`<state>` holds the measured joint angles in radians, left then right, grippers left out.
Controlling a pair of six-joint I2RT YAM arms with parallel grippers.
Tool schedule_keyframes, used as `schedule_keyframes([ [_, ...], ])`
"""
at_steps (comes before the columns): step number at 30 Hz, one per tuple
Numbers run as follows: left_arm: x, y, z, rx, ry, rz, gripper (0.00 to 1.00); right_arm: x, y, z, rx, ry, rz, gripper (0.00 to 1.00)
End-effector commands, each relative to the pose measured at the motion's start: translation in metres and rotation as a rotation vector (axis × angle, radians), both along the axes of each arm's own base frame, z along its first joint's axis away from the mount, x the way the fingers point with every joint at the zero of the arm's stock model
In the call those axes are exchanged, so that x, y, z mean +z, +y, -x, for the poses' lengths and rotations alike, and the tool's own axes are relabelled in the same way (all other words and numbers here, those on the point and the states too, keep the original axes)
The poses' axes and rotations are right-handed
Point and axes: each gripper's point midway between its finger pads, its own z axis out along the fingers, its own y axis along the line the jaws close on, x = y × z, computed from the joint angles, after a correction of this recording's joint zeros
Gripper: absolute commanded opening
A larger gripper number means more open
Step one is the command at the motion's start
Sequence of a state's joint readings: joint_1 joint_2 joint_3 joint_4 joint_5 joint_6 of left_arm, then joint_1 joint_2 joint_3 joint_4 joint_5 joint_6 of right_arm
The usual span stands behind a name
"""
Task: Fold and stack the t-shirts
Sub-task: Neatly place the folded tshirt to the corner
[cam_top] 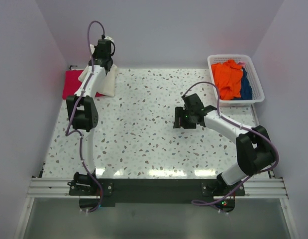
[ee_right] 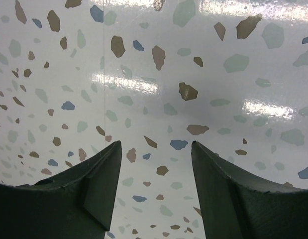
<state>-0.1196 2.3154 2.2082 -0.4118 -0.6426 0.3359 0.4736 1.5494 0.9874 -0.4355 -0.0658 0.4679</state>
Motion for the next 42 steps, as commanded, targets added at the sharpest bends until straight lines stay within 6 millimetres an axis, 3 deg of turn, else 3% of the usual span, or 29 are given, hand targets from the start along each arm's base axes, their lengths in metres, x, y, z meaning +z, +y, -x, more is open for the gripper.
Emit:
schedule_keyframes([
  [1,0.081,0.009,-0.001,-0.007,-0.185,0.017,0.0,0.014,0.004,-0.011,-0.007,-0.04,0.003,0.62],
  [8,0.098,0.011,0.006,-0.008,-0.21,0.018,0.0,0.014,0.006,-0.011,-0.004,-0.042,0.001,0.61],
  [23,0.108,0.018,0.019,-0.008,-0.224,0.031,0.0,0.017,0.003,-0.008,-0.007,-0.05,0.005,0.61],
  [27,0.101,0.025,0.018,-0.01,-0.221,0.048,0.0,0.015,0.003,-0.007,-0.005,-0.044,0.008,0.61],
  [38,0.051,0.056,0.005,0.01,-0.159,0.069,0.0,0.003,0.006,-0.008,0.002,-0.01,0.041,0.61],
  [39,0.048,0.073,0.005,0.034,-0.163,0.071,0.0,0.001,0.005,-0.009,0.003,-0.005,0.048,0.61],
  [41,0.038,0.081,0.001,0.041,-0.157,0.077,0.0,-0.002,0.005,-0.008,0.003,0.005,0.055,0.61],
  [42,0.035,0.089,0.001,0.06,-0.166,0.083,0.07,-0.002,0.006,-0.009,0.004,0.004,0.057,0.61],
])
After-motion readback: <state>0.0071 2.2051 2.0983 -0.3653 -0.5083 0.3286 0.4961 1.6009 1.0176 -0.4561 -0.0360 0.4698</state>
